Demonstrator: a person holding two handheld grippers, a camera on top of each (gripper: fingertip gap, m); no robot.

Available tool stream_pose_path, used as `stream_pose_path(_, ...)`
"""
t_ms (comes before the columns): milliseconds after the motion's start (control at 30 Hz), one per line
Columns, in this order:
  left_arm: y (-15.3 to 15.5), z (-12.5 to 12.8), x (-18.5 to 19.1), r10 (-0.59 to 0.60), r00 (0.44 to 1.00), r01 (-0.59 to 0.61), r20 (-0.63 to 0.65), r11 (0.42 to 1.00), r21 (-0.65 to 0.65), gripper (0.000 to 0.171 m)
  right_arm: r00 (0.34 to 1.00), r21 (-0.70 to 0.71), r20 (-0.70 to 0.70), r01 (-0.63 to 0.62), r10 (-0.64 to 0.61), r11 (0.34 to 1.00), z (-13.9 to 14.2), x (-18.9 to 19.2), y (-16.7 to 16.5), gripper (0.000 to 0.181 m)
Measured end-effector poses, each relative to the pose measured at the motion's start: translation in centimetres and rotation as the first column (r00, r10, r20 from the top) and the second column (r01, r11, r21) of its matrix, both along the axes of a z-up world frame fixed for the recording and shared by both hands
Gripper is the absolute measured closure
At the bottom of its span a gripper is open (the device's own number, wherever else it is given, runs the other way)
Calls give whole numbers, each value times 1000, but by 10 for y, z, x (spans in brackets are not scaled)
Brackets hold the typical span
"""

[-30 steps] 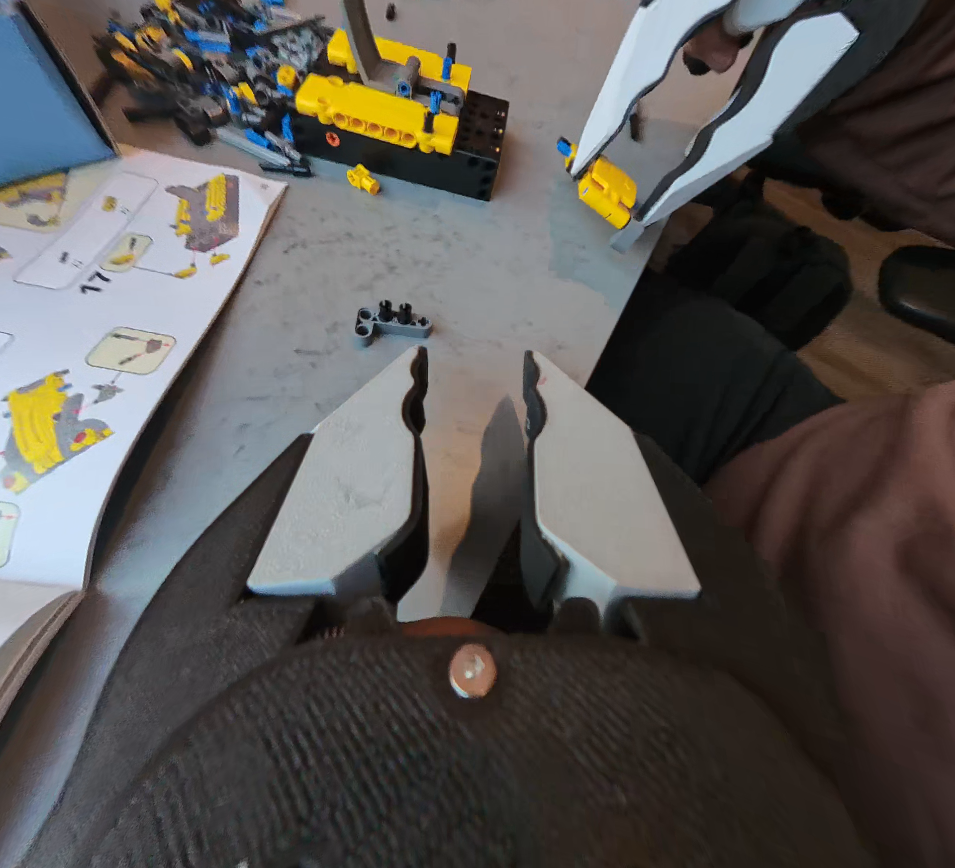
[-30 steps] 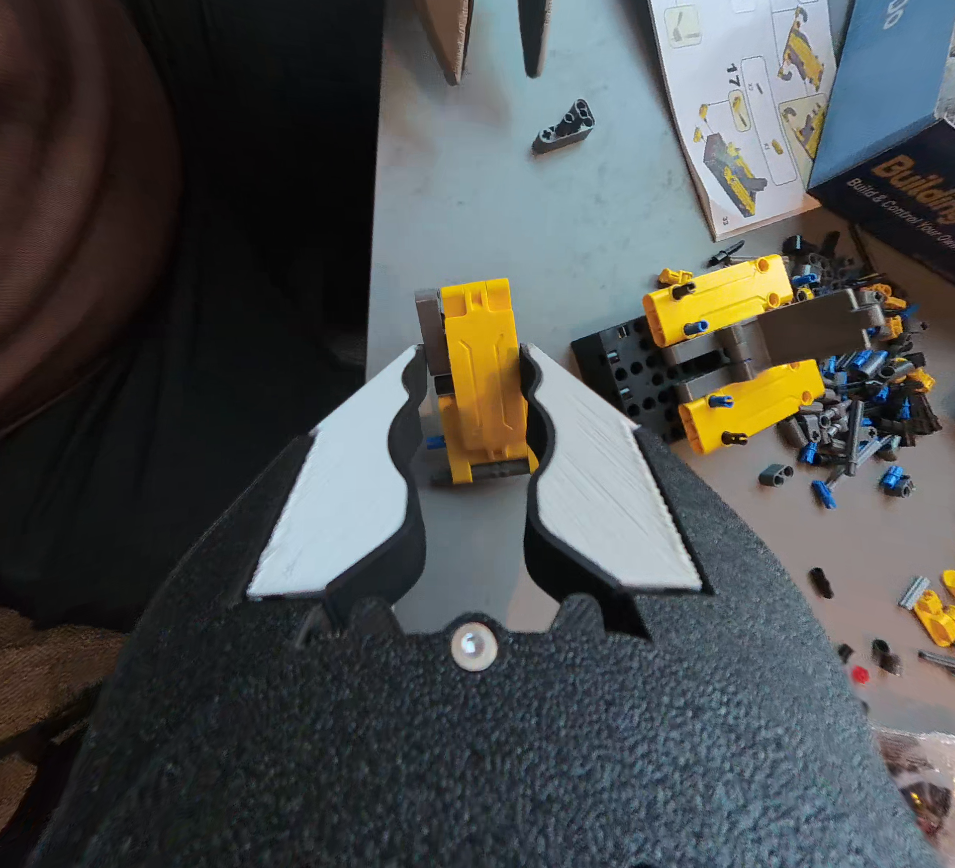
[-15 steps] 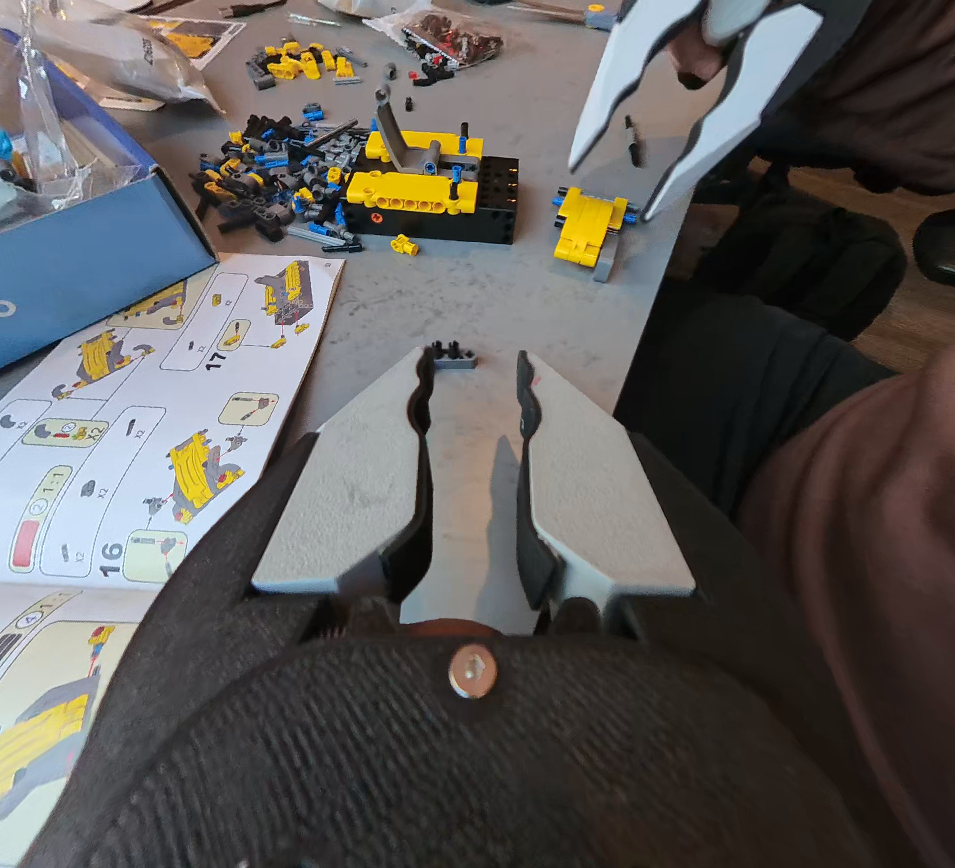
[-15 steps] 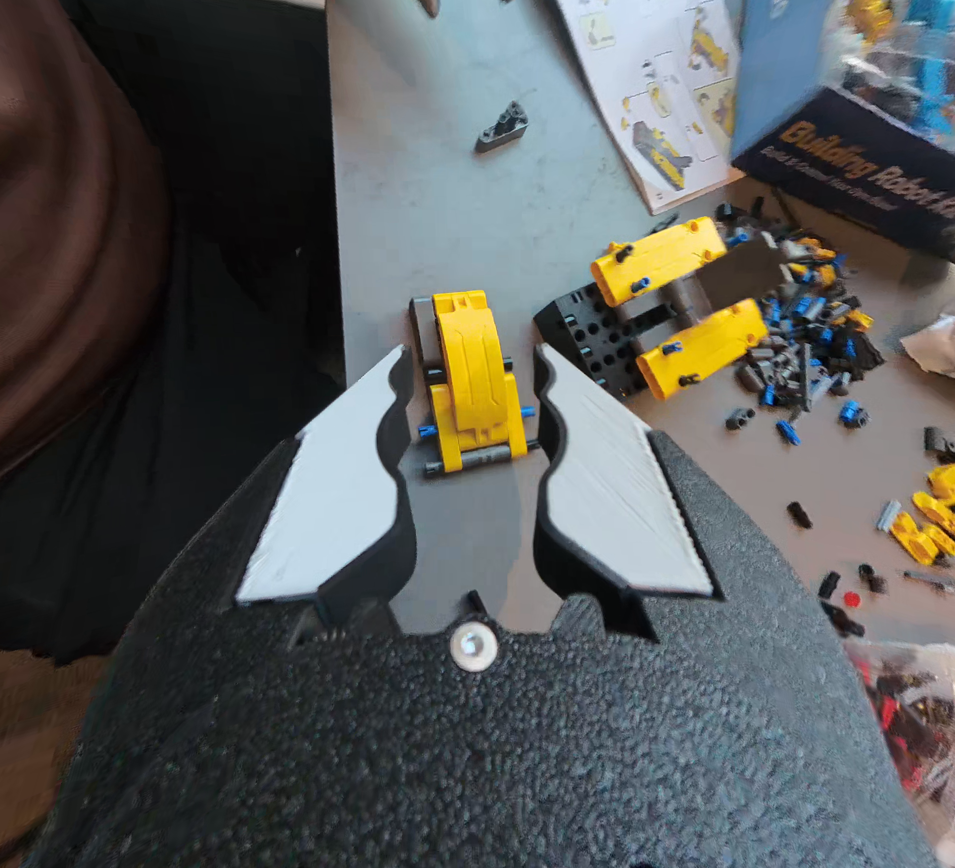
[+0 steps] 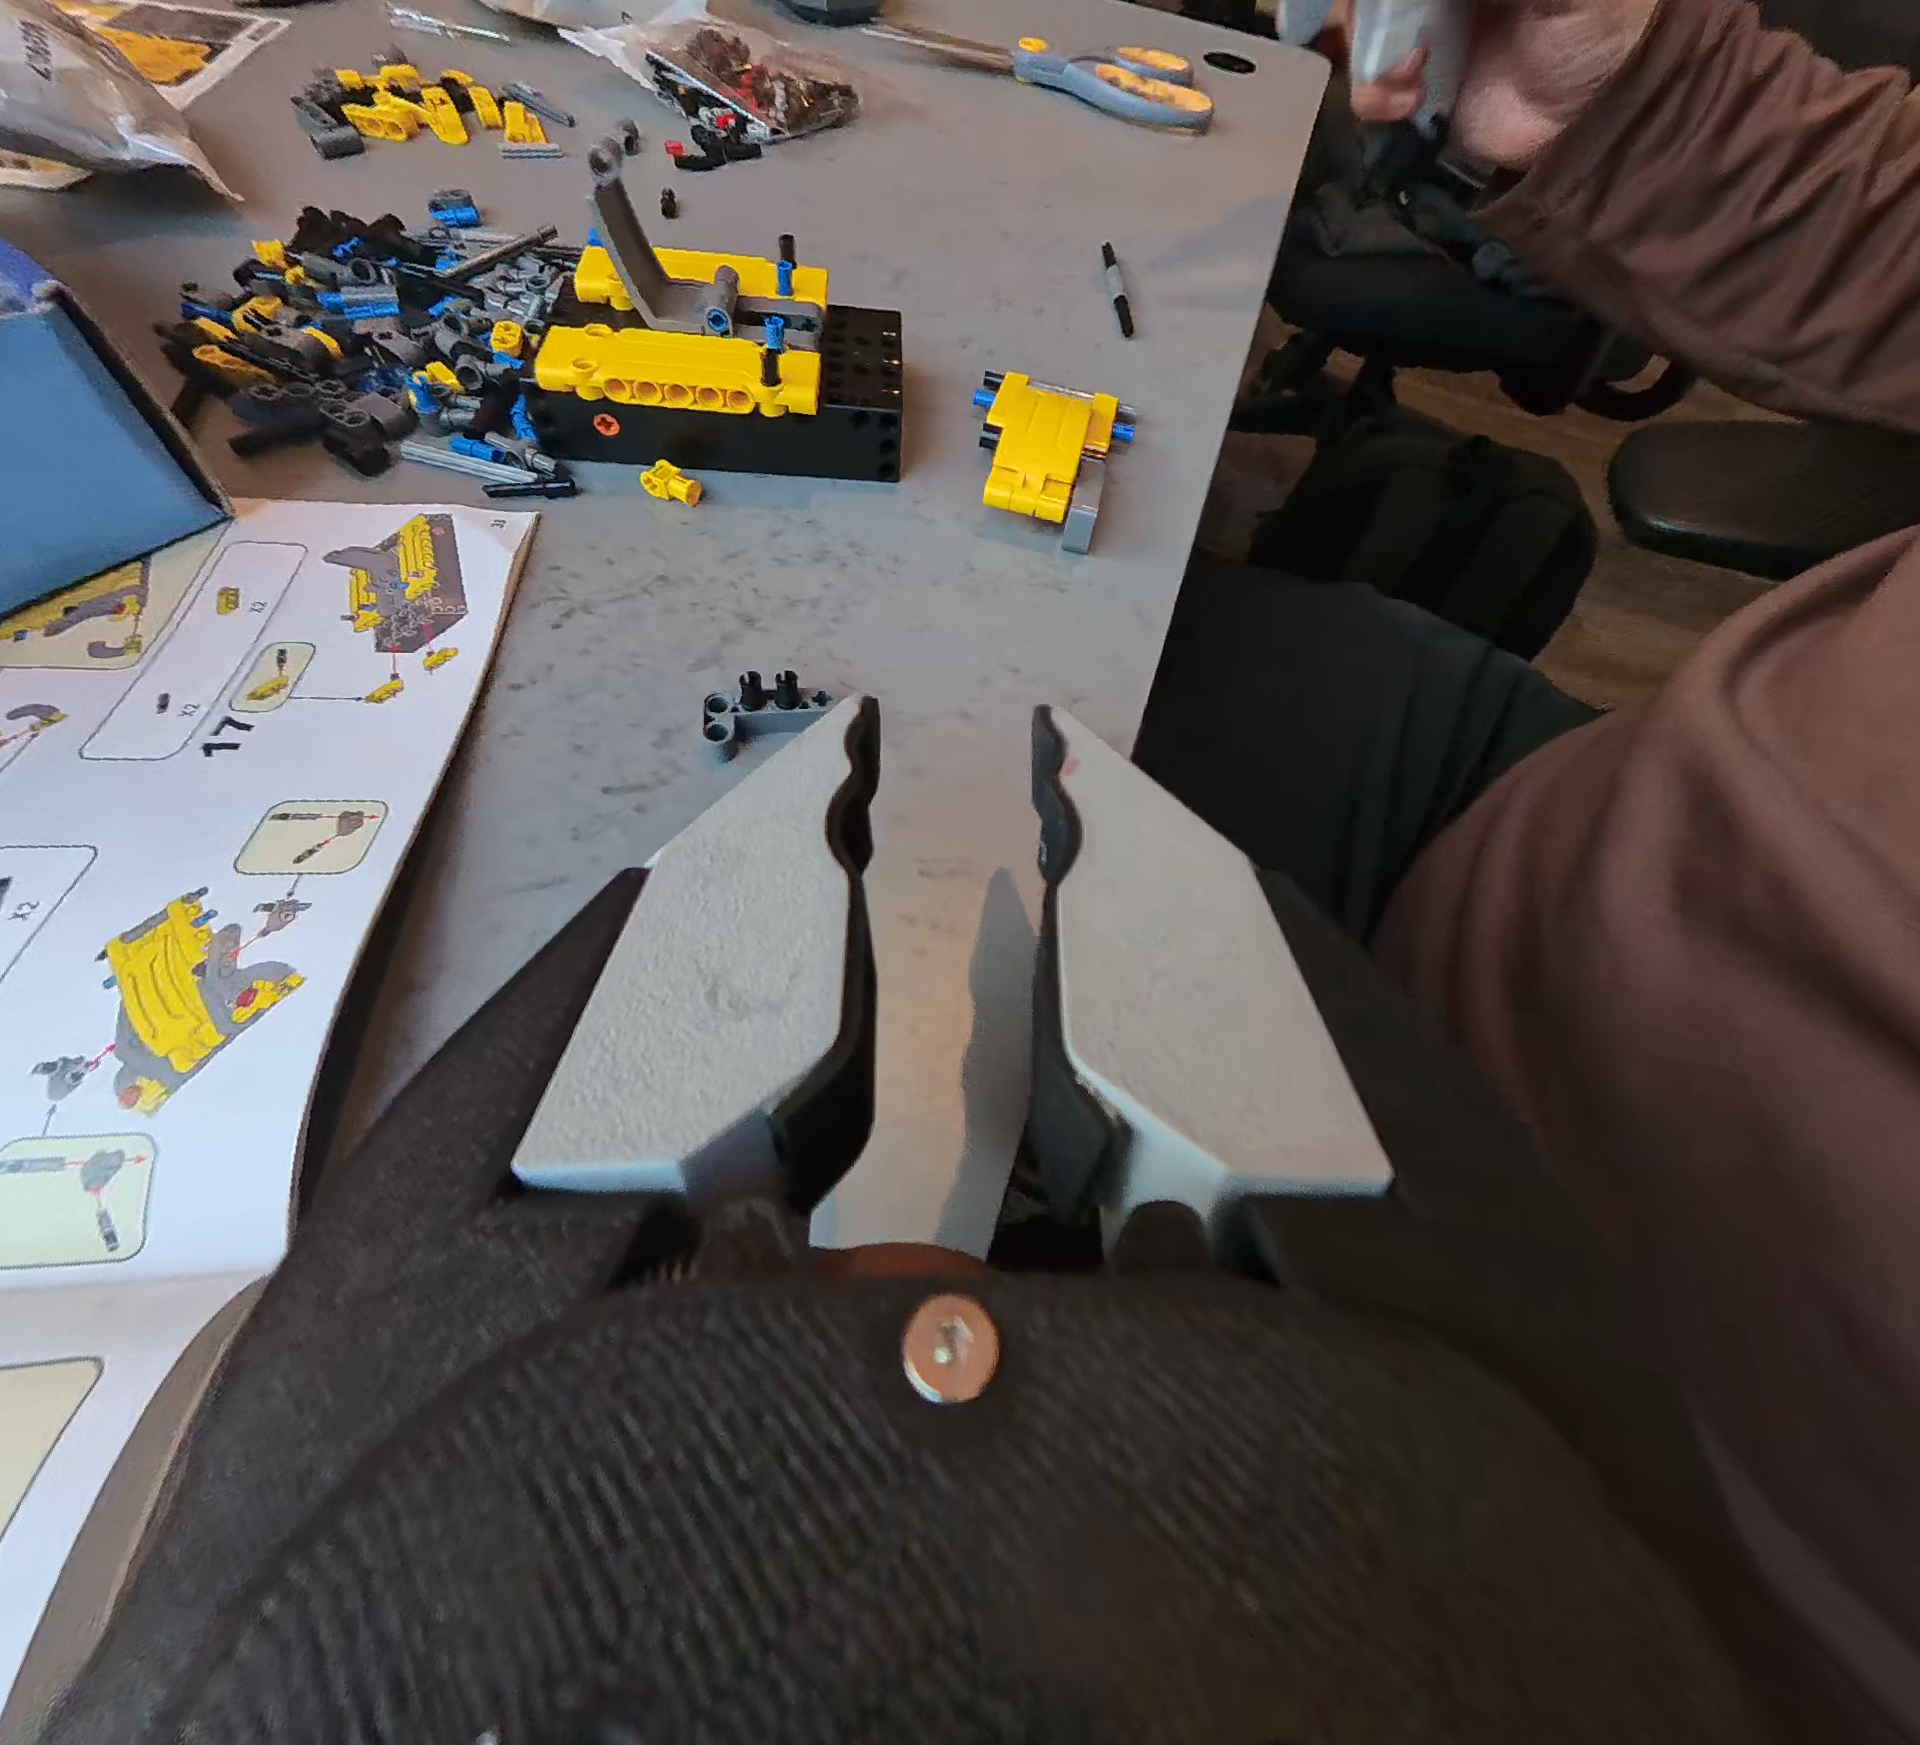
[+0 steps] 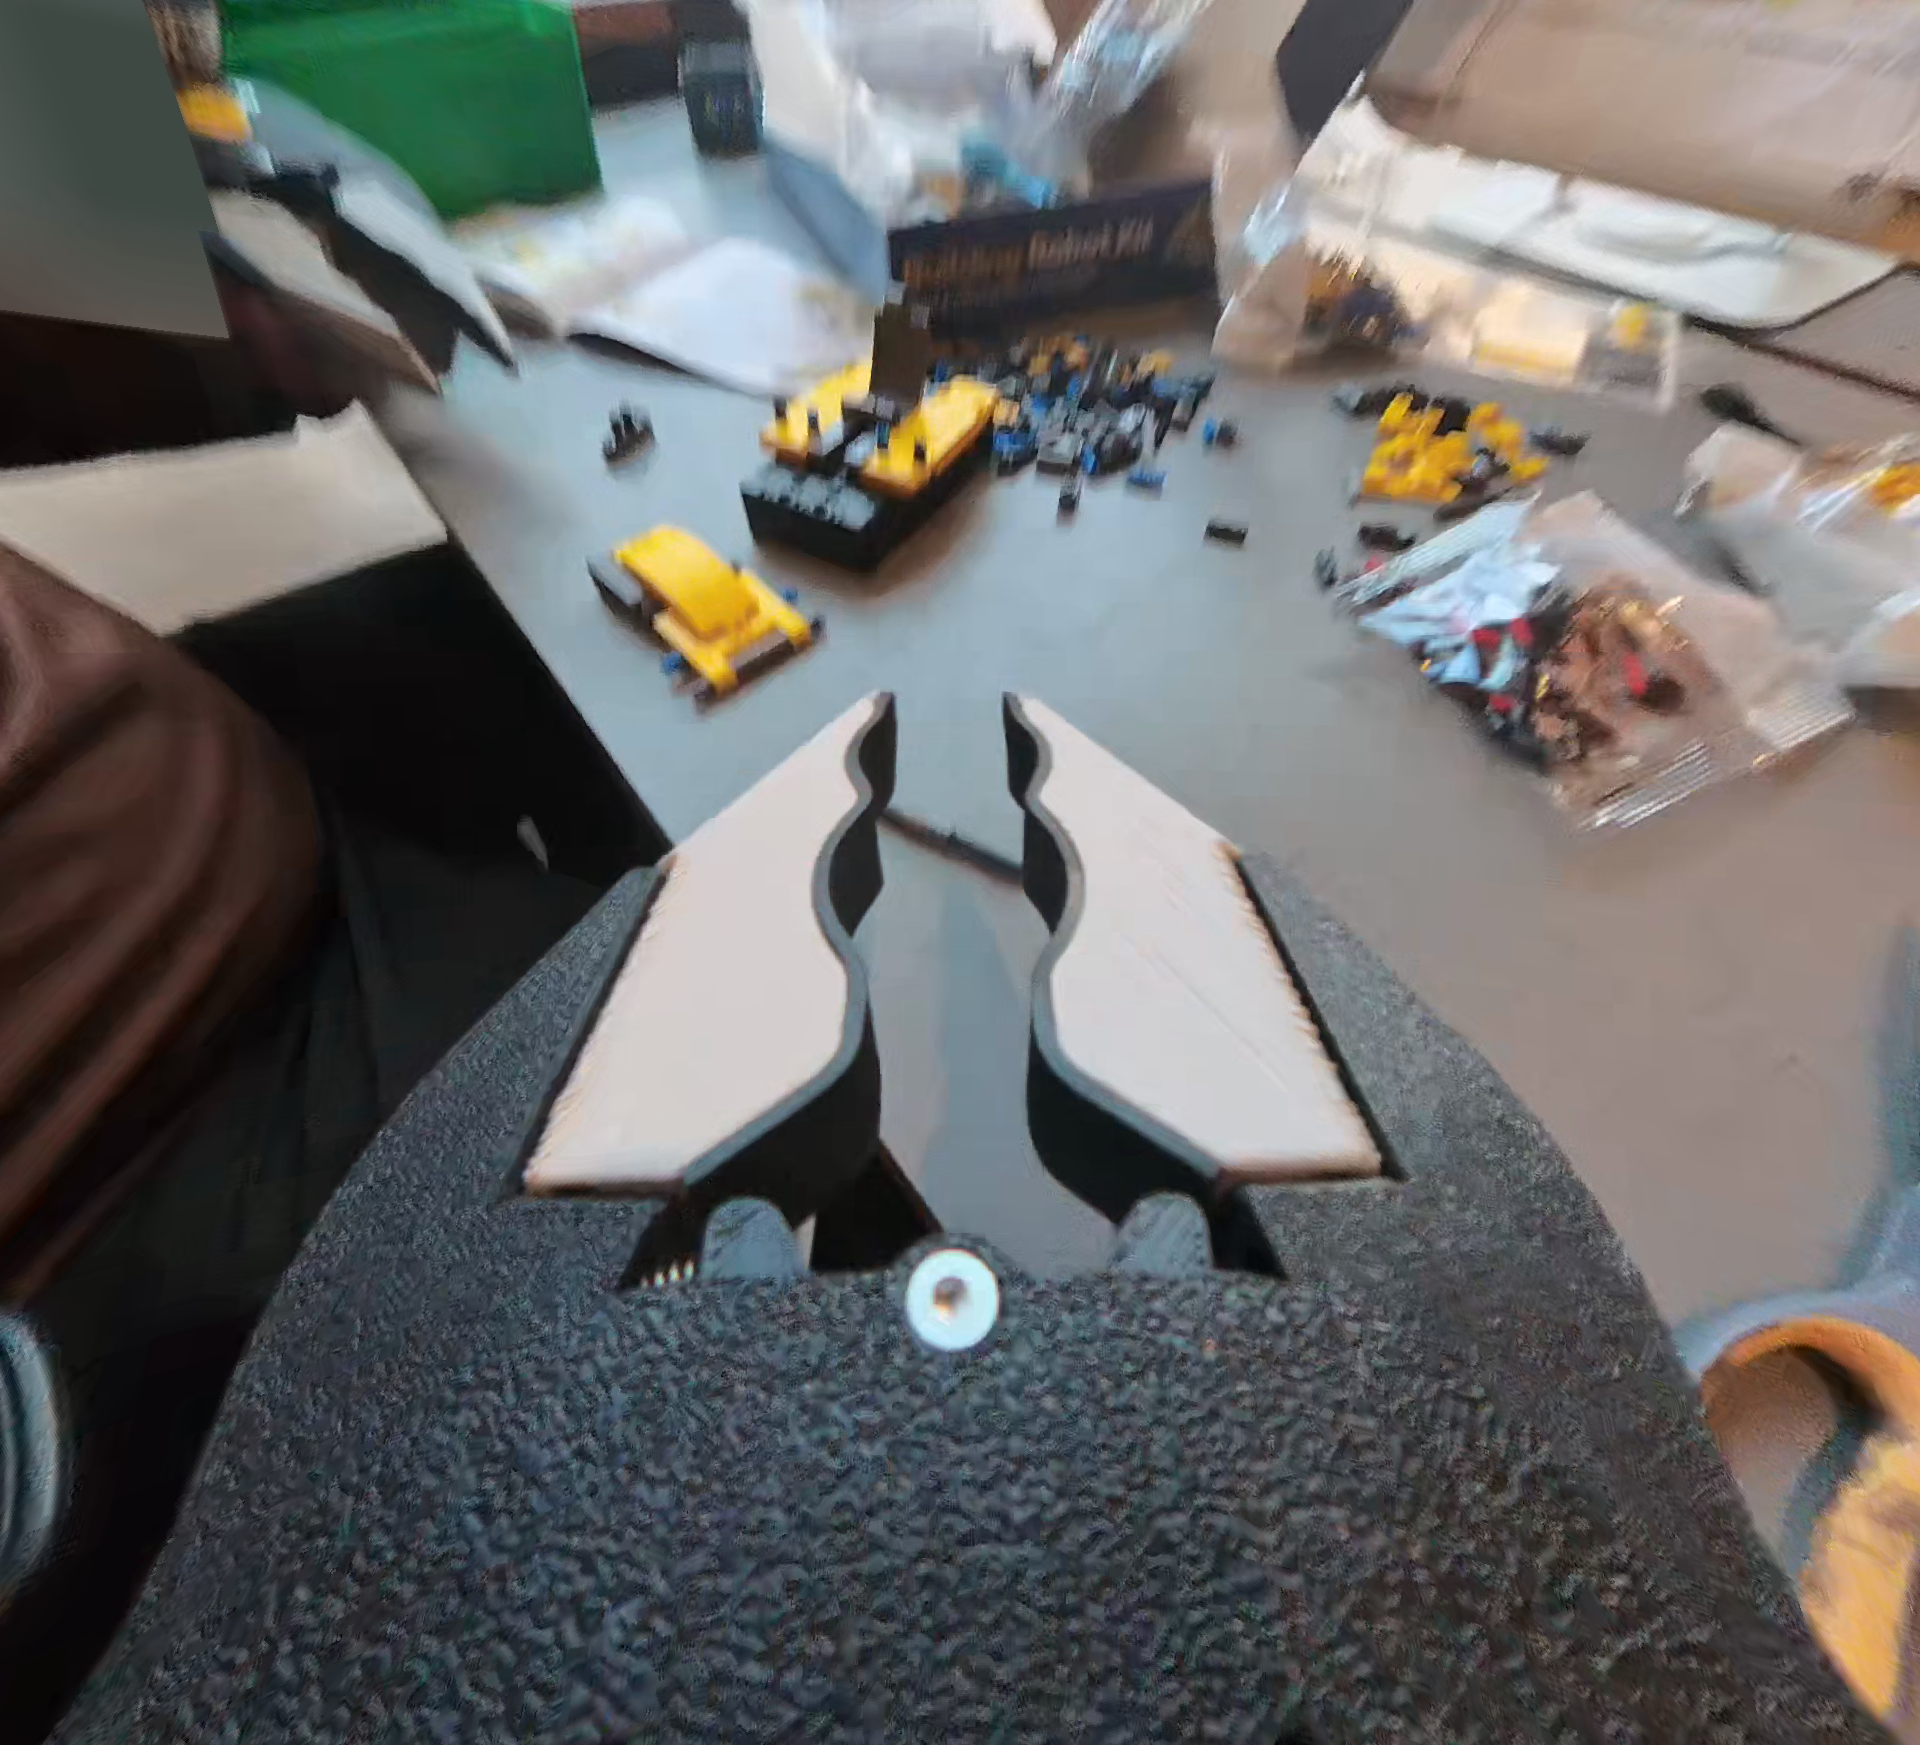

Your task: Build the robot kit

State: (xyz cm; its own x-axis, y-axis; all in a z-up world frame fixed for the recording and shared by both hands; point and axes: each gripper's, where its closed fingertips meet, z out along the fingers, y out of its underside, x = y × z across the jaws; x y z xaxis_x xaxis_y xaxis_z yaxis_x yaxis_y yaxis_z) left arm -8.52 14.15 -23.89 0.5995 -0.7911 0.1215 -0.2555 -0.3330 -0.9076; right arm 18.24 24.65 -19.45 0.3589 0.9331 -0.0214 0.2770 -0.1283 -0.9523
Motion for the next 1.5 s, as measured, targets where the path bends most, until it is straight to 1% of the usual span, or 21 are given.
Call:
stream_pose_path(67, -2, -1, 2, -31, 999, 32, 25, 998, -49, 144, 983, -19, 173, -62, 64, 998, -34, -5, -7, 151)
stream_pose_path(167, -4, -3, 3, -57, 997, 63, 54, 992, -107, 143, 896, 29, 426, -154, 127, 988, -72, -11, -3, 140)
stream_pose_path(200, -4, -3, 3, -58, 997, 65, 59, 991, -120, 142, 867, 30, 475, -188, 152, 982, -79, -13, 0, 140)
stream_pose_path(267, -3, -4, 3, -59, 996, 67, 63, 988, -136, 142, 834, -5, 507, -249, 217, 968, -83, -20, 4, 140)
stream_pose_path(300, -3, -5, 3, -57, 996, 65, 62, 988, -140, 142, 818, -40, 510, -285, 266, 958, -84, -22, 4, 141)
stream_pose_path(333, -3, -5, 3, -56, 997, 64, 60, 988, -137, 142, 796, -96, 508, -326, 328, 941, -86, -23, 0, 149)
stream_pose_path(367, -3, -5, 3, -53, 997, 60, 55, 990, -130, 142, 775, -162, 492, -365, 396, 917, -88, -23, -7, 163)
stream_pose_path(433, -2, -5, 2, -39, 998, 44, 43, 992, -116, 142, 766, -241, 452, -390, 458, 889, -89, -25, -11, 175)
stream_pose_path(567, 1, -6, 1, -9, 1000, 11, 20, 996, -93, 143, 799, -221, 419, -371, 432, 902, -88, -31, -11, 176)
stream_pose_path(700, 0, -9, 3, -22, 1000, 22, -2, 995, -99, 143, 841, -197, 381, -332, 384, 923, -83, -40, -15, 176)
stream_pose_path(800, -3, -2, 13, -54, 998, 56, 35, 996, -71, 143, 858, -208, 331, -339, 392, 918, -65, -59, -32, 176)
stream_pose_path(900, -6, 1, 36, -128, 991, 130, 41, 989, -74, 142, 826, -184, 298, -442, 478, 878, -43, -96, -68, 176)
stream_pose_path(967, -7, -2, 55, -180, 984, 180, 5, 980, -87, 136, 786, -177, 324, -497, 527, 850, -39, -123, -91, 176)
stream_pose_path(1067, -9, -1, 76, -254, 966, 252, -50, 967, -45, 137, 733, -115, 435, -531, 523, 839, -48, -153, -104, 176)
stream_pose_path(1167, -10, -6, 80, -282, 944, 288, -169, 958, 13, 140, 694, -128, 468, -558, 546, 820, -57, -170, -116, 176)
stream_pose_path(1233, -7, -7, 76, -248, 928, 283, -276, 955, 93, 145, 699, -148, 468, -541, 541, 828, -62, -178, -117, 176)
stream_pose_path(1367, -13, -13, 74, -214, 871, 330, -442, 922, 202, 148, 756, -214, 397, -476, 521, 853, -60, -188, -117, 176)
stream_pose_path(1400, -13, -13, 75, -198, 865, 332, -462, 915, 230, 152, 763, -246, 370, -470, 530, 848, -59, -189, -119, 176)
stream_pose_path(1433, -14, -12, 76, -193, 863, 342, -468, 904, 258, 163, 769, -269, 353, -462, 533, 845, -59, -189, -121, 176)
stream_pose_path(1467, -14, -10, 78, -183, 863, 346, -470, 894, 286, 168, 777, -283, 341, -452, 529, 846, -59, -189, -121, 176)
stream_pose_path(1500, -14, -10, 79, -174, 858, 351, -483, 886, 304, 168, 785, -292, 333, -441, 523, 848, -59, -189, -121, 176)
